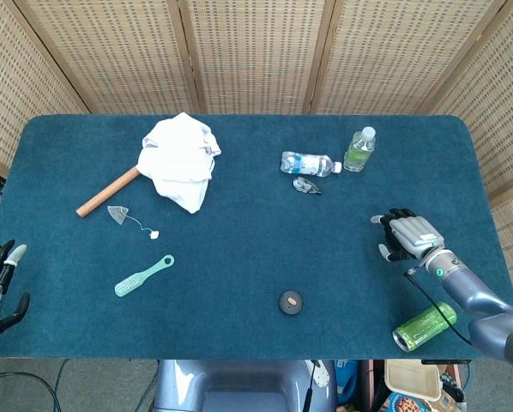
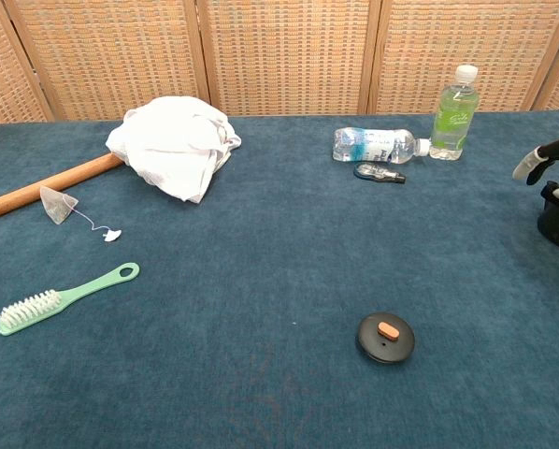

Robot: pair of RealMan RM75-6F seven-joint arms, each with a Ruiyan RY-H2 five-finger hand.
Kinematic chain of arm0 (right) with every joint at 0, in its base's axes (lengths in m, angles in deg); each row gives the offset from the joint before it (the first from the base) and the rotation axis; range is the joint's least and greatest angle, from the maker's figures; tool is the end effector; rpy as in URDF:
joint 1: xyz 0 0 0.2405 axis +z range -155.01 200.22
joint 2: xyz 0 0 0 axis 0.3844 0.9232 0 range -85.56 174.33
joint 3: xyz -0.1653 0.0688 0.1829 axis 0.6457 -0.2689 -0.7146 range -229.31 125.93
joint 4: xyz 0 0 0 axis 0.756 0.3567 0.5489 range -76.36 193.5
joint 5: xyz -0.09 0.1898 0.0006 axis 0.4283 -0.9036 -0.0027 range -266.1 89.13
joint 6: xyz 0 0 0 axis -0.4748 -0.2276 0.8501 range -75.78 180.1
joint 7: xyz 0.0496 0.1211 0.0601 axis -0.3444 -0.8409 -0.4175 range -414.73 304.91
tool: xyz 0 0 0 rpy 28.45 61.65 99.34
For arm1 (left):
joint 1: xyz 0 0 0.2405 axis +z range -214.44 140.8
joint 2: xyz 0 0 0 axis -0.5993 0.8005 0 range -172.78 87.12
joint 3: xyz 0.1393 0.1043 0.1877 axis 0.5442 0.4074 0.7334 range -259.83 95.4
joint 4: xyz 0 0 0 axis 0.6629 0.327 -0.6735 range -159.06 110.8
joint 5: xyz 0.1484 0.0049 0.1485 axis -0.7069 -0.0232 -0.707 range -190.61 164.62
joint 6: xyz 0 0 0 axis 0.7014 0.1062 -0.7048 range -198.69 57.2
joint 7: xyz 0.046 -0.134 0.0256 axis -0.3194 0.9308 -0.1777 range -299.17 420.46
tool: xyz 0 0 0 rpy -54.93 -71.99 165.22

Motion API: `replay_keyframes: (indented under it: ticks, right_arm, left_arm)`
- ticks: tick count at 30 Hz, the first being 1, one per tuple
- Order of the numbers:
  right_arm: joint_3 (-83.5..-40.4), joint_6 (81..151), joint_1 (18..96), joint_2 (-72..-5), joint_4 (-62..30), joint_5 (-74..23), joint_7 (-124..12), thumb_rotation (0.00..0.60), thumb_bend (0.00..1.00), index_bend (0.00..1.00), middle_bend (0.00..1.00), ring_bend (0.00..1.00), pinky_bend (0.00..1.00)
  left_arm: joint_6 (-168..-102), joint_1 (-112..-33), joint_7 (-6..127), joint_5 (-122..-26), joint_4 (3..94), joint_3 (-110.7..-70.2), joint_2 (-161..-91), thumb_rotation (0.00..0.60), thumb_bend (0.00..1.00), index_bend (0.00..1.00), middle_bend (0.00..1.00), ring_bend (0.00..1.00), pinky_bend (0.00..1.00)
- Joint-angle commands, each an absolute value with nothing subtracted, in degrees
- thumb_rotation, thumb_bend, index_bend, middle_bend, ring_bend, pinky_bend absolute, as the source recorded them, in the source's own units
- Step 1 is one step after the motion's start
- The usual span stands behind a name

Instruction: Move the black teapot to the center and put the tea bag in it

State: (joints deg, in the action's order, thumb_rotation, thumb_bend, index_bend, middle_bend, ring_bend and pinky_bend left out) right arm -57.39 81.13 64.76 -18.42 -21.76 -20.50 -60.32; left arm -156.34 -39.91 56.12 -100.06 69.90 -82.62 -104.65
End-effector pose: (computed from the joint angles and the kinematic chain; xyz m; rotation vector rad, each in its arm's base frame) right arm -0.2661 -0.3715 0.1115 1.8439 -1.1831 0.4834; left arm -0.3140 0.1621 0.1636 -1.4316 -0.8697 -0.8042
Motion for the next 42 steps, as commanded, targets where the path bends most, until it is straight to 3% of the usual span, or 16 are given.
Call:
replay_keyframes:
  ticks: [1, 15, 19, 29, 42]
  right_arm:
    - [-57.26, 80.11, 65.35, -19.34, -19.99, -21.09, -60.53, 0.449, 0.69, 0.18, 0.23, 0.02, 0.04]
    - [-55.14, 77.92, 65.88, -19.10, -18.83, -21.69, -59.33, 0.463, 0.69, 0.21, 0.31, 0.02, 0.04]
    - [-54.75, 78.93, 65.33, -18.36, -19.87, -21.30, -58.96, 0.426, 0.70, 0.23, 0.33, 0.02, 0.04]
    - [-53.01, 82.69, 62.44, -14.53, -24.64, -18.72, -58.59, 0.355, 0.71, 0.23, 0.33, 0.02, 0.03]
    - [-52.98, 89.42, 59.16, -11.27, -29.64, -18.69, -56.58, 0.364, 0.67, 0.23, 0.24, 0.06, 0.03]
  left_arm:
    - [-156.19, -39.93, 56.07, -100.01, 69.85, -82.57, -104.74, 0.600, 0.48, 0.03, 0.00, 0.00, 0.00]
    - [-156.27, -39.91, 55.83, -100.10, 69.98, -82.55, -104.77, 0.600, 0.48, 0.03, 0.00, 0.00, 0.00]
    - [-156.37, -39.93, 55.60, -100.38, 70.19, -82.48, -104.68, 0.600, 0.48, 0.03, 0.00, 0.00, 0.00]
    - [-156.41, -40.29, 54.73, -101.16, 71.08, -82.50, -104.63, 0.600, 0.48, 0.03, 0.00, 0.00, 0.00]
    - [-155.89, -41.09, 54.33, -101.85, 71.76, -82.65, -104.18, 0.600, 0.48, 0.03, 0.00, 0.00, 0.00]
